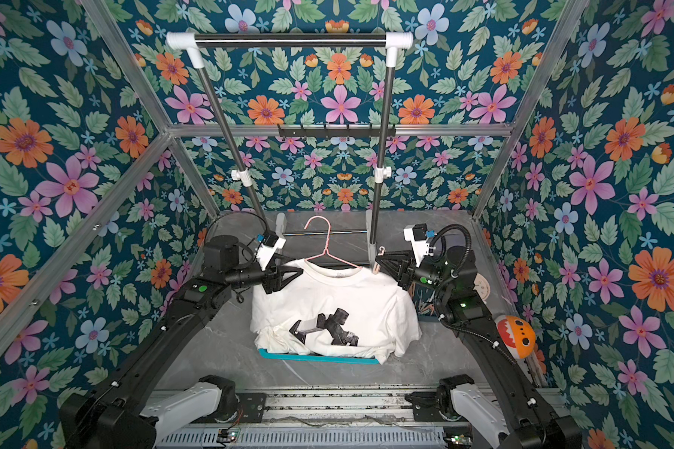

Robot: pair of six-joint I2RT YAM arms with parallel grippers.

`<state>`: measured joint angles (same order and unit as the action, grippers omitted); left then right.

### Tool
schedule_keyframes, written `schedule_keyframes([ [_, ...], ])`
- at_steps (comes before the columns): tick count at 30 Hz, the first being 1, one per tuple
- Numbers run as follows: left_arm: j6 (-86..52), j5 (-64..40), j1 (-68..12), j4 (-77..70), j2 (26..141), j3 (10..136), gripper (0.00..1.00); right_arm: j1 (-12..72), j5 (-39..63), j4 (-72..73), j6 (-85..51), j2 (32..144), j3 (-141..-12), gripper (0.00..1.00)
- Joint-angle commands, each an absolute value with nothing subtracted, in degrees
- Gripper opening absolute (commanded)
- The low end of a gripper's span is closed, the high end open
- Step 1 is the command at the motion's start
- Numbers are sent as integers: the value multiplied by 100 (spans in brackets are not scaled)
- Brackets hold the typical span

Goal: Use clothespins to secure the t-shirt on both sides of the hanger
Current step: Clamp the T-shirt on the hanger.

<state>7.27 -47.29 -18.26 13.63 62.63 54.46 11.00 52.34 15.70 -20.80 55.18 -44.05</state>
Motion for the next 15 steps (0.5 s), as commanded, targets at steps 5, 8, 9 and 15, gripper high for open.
schedule_keyframes([
  [5, 792, -4868, -1753, 1072, 6175, 5370, 0, 1090, 5583, 2109, -2090, 5676, -4368, 0],
  [8, 795, -4979, -1660, 1051, 6143, 5348, 0, 1090, 5699, 2250, -2183, 5708, -4294, 0],
  [9, 796, -4983, -1644, 1037, 6131, 5344, 0, 1084, 5756, 2299, -2225, 5722, -4283, 0],
  [15, 762, -5195, -1555, 914, 6156, 5293, 0, 1082, 5961, 2520, -2363, 5789, -4210, 0],
])
